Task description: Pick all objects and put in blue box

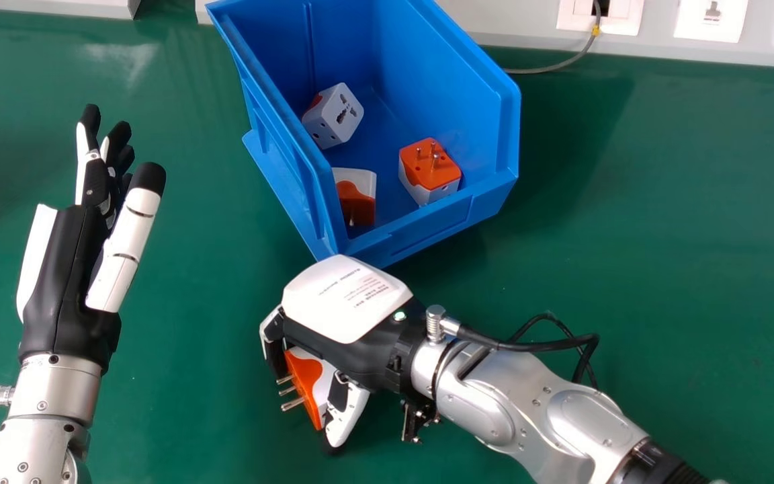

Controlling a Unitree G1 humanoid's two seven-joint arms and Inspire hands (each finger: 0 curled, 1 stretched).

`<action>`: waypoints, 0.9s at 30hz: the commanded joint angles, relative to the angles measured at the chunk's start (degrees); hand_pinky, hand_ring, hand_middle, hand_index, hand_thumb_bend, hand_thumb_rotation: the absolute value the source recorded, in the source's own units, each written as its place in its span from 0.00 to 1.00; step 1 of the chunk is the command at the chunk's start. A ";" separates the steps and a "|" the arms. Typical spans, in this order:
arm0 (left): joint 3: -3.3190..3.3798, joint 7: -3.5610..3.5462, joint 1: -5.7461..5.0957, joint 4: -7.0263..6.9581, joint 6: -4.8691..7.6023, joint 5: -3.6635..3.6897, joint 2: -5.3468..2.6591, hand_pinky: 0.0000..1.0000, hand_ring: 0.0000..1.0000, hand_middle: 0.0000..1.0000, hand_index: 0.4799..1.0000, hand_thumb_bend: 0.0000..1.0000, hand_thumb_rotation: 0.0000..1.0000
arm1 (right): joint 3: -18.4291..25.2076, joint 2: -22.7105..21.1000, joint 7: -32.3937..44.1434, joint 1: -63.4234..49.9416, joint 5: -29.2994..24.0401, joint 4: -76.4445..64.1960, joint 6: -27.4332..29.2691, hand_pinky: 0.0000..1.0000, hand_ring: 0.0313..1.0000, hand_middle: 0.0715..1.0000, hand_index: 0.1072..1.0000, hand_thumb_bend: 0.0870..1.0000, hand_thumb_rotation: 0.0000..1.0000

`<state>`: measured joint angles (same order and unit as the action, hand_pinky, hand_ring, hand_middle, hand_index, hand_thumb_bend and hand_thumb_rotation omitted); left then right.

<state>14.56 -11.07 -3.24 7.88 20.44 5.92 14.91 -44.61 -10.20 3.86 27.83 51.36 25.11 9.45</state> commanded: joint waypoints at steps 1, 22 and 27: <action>0.34 -0.34 0.11 -1.53 0.03 0.86 0.63 1.00 1.00 1.00 1.00 0.58 0.86 | 0.95 -1.62 0.70 -1.45 0.38 0.87 -1.73 0.16 0.15 0.43 0.41 0.48 0.00; 0.18 -0.38 0.81 0.63 2.78 -0.02 1.07 1.00 1.00 1.00 1.00 0.56 0.85 | 8.76 -4.59 1.47 -14.80 -3.98 -24.04 -2.62 0.15 0.15 0.40 0.41 0.48 0.00; 0.09 -0.70 1.07 0.96 2.87 0.51 1.07 1.00 1.00 1.00 1.00 0.55 0.85 | 9.78 -5.16 2.89 -16.48 -4.42 -27.86 -2.95 0.17 0.17 0.38 0.42 0.48 0.00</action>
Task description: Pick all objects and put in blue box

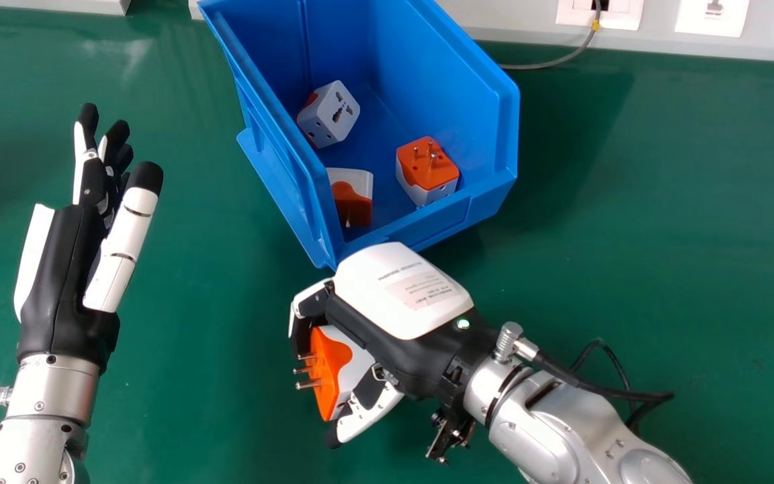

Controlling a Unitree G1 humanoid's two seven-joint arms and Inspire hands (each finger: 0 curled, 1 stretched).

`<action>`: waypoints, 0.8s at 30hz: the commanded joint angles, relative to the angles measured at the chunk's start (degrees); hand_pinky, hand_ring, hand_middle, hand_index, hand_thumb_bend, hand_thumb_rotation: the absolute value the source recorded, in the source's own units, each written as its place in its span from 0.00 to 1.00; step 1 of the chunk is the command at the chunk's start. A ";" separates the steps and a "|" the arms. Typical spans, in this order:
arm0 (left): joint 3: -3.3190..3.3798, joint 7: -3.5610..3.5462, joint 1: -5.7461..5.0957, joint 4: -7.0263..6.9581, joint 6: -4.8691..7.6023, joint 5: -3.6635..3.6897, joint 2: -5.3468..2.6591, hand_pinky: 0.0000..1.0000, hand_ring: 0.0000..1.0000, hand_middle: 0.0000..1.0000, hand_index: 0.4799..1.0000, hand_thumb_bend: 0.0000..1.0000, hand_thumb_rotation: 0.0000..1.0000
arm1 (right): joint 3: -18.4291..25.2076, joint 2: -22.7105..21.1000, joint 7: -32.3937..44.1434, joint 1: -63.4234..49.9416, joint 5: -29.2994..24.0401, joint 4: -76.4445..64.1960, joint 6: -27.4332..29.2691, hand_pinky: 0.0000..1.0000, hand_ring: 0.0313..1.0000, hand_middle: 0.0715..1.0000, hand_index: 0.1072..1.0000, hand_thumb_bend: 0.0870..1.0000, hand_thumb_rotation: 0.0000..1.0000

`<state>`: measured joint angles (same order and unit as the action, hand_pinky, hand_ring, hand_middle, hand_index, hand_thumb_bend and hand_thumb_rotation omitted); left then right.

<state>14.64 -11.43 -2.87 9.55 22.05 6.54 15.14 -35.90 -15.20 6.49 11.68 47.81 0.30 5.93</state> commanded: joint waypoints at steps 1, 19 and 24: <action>0.02 -0.44 0.77 -0.62 1.26 -0.02 0.86 1.00 1.00 1.00 1.00 0.55 0.85 | 1.32 -0.35 0.65 -0.73 -1.01 -4.00 0.56 0.17 0.17 0.38 0.42 0.48 0.00; 0.05 -0.23 0.10 -1.50 0.86 -0.29 0.57 1.00 1.00 1.00 1.00 0.58 0.84 | 10.04 -5.57 6.85 -11.95 -3.83 -21.82 -0.63 0.30 0.36 0.46 0.44 0.45 0.00; 0.04 -0.26 -0.18 -1.70 0.96 -0.29 0.63 1.00 1.00 1.00 1.00 0.58 0.84 | 13.77 -6.58 7.32 -14.77 -3.88 -25.92 -1.11 0.31 0.39 0.47 0.43 0.45 0.00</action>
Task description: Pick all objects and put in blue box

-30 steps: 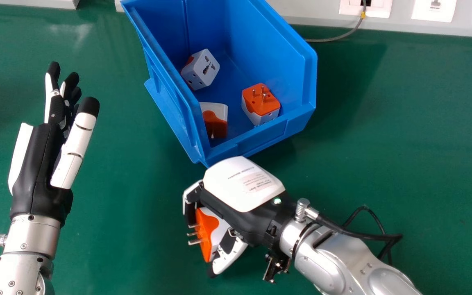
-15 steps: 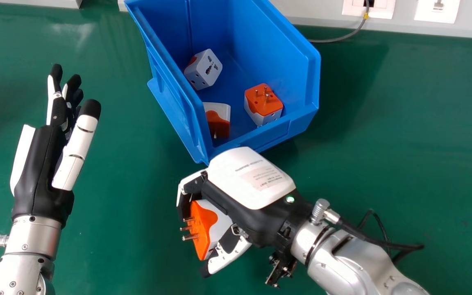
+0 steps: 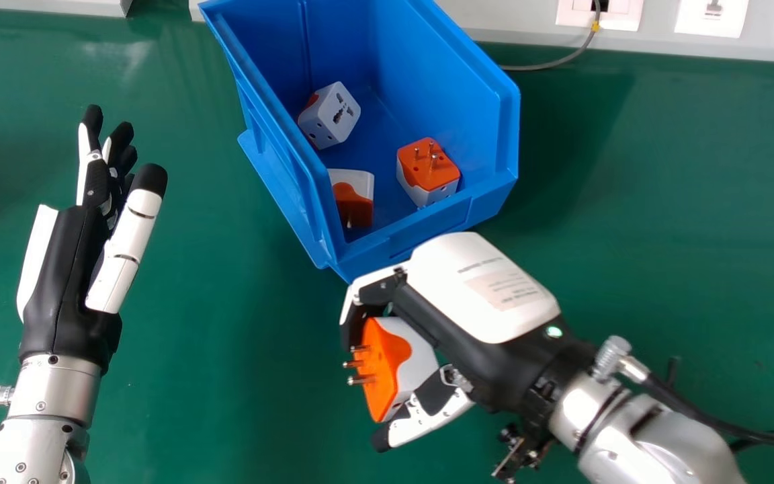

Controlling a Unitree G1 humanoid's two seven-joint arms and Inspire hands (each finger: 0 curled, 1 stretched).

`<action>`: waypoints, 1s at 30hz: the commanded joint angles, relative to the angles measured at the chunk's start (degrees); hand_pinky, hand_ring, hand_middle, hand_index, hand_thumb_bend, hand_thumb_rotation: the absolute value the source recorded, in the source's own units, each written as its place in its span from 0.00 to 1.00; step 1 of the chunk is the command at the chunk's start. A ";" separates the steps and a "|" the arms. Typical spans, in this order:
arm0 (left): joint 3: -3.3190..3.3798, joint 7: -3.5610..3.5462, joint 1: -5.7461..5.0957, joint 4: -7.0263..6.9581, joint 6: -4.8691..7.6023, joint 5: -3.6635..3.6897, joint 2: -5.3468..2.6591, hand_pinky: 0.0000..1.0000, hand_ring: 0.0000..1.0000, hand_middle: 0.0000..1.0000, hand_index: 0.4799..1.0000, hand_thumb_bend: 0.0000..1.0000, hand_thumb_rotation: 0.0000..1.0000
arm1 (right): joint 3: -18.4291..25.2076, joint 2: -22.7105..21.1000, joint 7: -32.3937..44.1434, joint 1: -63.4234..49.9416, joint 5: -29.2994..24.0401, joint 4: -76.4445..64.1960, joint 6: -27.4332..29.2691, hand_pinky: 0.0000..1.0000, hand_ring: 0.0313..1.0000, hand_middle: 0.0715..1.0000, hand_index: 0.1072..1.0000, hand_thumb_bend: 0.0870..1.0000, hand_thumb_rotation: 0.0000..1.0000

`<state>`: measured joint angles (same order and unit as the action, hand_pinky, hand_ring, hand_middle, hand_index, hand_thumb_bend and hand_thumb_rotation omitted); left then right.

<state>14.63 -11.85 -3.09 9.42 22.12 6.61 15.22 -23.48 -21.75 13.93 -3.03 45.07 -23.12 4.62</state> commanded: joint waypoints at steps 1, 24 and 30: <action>0.05 0.16 0.02 -1.62 0.86 -0.33 0.53 1.00 1.00 1.00 1.00 0.57 0.84 | 1.91 -0.14 0.00 -0.30 -1.17 -2.95 0.17 0.32 0.40 0.48 0.43 0.45 0.00; 0.12 0.00 0.31 -1.74 0.56 -0.14 0.73 1.00 1.00 1.00 1.00 0.58 0.84 | 6.74 1.62 -4.59 23.91 4.70 13.61 -1.68 0.33 0.41 0.49 0.42 0.44 0.00; 0.10 -0.20 0.57 -1.55 0.60 -0.03 0.78 1.00 1.00 1.00 1.00 0.58 0.84 | 4.72 3.80 -6.60 34.99 5.17 25.92 -2.01 0.33 0.41 0.49 0.43 0.44 0.00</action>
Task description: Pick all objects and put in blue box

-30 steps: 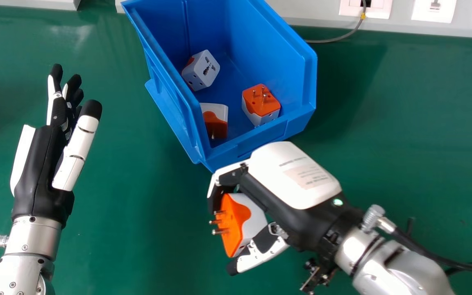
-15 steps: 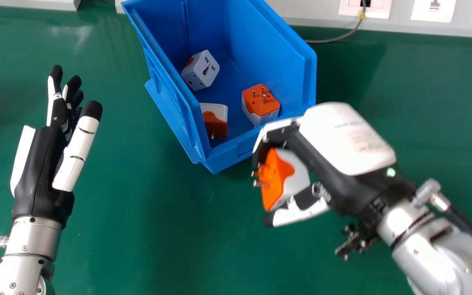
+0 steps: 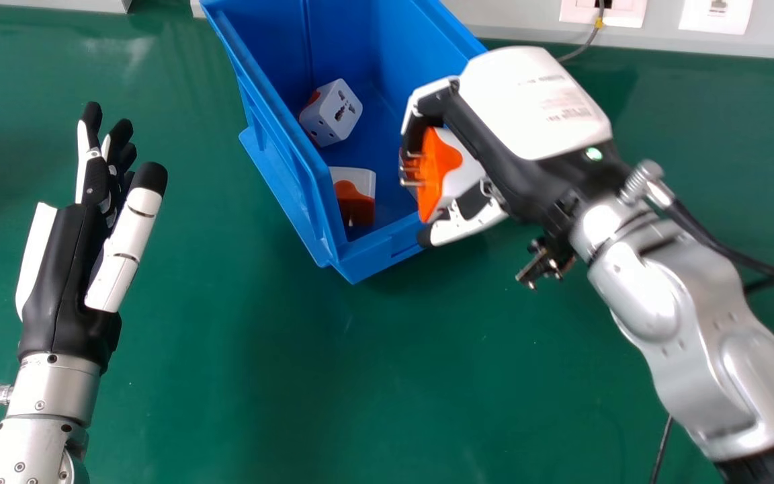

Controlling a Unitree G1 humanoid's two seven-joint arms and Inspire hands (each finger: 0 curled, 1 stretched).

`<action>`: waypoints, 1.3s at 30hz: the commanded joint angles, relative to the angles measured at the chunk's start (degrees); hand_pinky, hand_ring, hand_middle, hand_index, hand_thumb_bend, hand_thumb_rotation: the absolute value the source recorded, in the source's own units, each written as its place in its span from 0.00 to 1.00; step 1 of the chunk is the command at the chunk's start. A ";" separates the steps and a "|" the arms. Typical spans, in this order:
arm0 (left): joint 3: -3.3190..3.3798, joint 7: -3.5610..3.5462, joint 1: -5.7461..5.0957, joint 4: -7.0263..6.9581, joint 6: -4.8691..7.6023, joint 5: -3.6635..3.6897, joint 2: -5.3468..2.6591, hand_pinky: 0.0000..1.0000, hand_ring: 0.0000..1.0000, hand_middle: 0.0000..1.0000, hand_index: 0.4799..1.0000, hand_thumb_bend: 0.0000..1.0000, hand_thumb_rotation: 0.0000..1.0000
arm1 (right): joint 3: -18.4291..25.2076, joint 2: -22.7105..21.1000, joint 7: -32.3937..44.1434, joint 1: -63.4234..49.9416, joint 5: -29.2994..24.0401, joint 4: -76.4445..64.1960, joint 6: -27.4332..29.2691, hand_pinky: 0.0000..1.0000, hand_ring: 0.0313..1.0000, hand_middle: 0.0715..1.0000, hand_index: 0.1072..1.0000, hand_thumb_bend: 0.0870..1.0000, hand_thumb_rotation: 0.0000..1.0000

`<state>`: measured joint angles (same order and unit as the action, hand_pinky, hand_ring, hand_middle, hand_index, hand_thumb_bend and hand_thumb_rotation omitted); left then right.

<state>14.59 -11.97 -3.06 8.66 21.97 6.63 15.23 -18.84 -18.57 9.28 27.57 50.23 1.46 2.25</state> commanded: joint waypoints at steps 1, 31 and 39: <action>0.13 -0.16 0.57 -0.63 0.86 -0.01 0.75 1.00 1.00 1.00 1.00 0.58 0.84 | -0.36 1.03 -2.42 6.71 0.23 3.99 0.30 0.33 0.41 0.49 0.43 0.44 0.00; 0.12 0.26 -0.42 -1.09 1.40 -0.47 0.48 1.00 1.00 1.00 1.00 0.62 0.85 | -9.46 13.42 -15.87 43.12 -4.40 63.17 -1.69 0.33 0.41 0.48 0.43 0.45 0.00; -0.13 0.56 0.05 -0.73 1.28 -0.42 0.22 1.00 1.00 1.00 1.00 0.62 0.85 | -12.73 11.77 -14.52 41.86 -3.27 62.79 -1.73 0.64 0.75 0.78 0.75 0.54 0.08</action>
<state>14.52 -11.78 -3.32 8.87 22.18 6.57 15.37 -30.80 -5.29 -5.18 68.69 46.63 65.43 0.68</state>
